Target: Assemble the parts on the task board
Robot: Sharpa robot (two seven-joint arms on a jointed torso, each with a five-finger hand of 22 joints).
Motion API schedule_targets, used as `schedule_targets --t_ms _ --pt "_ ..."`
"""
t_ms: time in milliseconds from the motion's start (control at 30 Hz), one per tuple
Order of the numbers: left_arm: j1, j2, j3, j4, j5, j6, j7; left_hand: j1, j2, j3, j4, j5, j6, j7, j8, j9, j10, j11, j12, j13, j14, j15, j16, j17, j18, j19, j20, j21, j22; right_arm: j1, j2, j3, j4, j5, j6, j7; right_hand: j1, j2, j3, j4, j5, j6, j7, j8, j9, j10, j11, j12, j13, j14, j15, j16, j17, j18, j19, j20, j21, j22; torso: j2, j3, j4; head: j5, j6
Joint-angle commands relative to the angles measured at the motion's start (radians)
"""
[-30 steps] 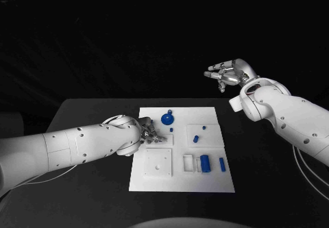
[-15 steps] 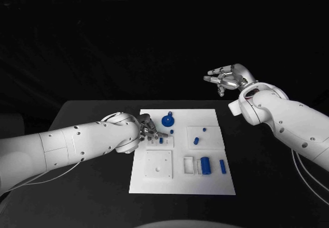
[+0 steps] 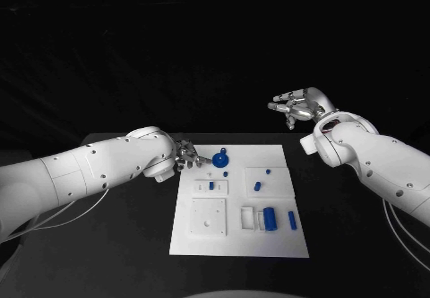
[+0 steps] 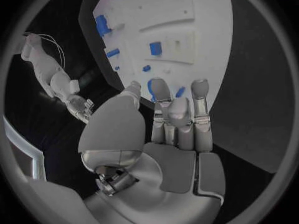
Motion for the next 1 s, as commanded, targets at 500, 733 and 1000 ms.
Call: schedule_targets --t_ms 500,733,1000 --pt "0.039 0.083 0.004 -0.239 0.013 0.200 0.070 0.004 0.073 -0.027 -0.103 0.025 -0.107 0.037 -0.039 -0.169 -0.004 0.019 0.003 0.030 -0.017 0.002 0.026 -0.037 0.006 0.008 -0.008 -0.021 0.018 -0.001 -0.001 0.000 0.002 -0.005 0.001 0.005 -0.007 -0.001 -0.001 -0.001 0.009 -0.008 0.005 0.002 0.001 -0.004 -0.003 0.000 0.000 0.003 -0.001 -0.002 -0.001 0.019 0.043 -0.003 -0.001 -0.001 0.015 -0.0033 -0.0132 0.009 0.014" --pt "0.040 0.121 0.003 -0.300 -0.034 0.255 0.084 -0.001 0.060 -0.023 -0.095 0.036 -0.119 0.044 -0.047 -0.223 -0.006 0.022 0.005 0.032 -0.018 0.005 0.030 -0.039 0.008 0.007 -0.007 -0.019 0.018 -0.001 0.000 0.000 0.004 -0.006 0.000 0.006 -0.007 -0.001 -0.001 -0.001 0.009 -0.008 0.005 0.002 0.001 -0.004 -0.003 0.000 0.000 0.003 -0.001 -0.002 -0.001 0.019 0.043 -0.003 -0.001 -0.001 0.021 -0.0053 -0.0187 0.016 0.015" --pt "0.039 0.146 0.003 -0.343 -0.070 0.298 0.084 -0.009 0.008 -0.005 -0.030 0.027 -0.139 0.053 -0.044 -0.284 -0.011 0.027 0.007 0.034 -0.023 0.007 0.033 -0.044 0.008 0.004 -0.006 -0.018 0.018 -0.001 0.002 0.000 0.004 -0.007 0.000 0.006 -0.007 -0.001 -0.001 -0.001 0.009 -0.008 0.005 0.002 0.001 -0.004 -0.003 0.000 0.000 0.003 -0.001 -0.002 -0.001 0.019 0.043 -0.003 -0.001 -0.001 0.027 -0.0073 -0.0230 0.020 0.020"
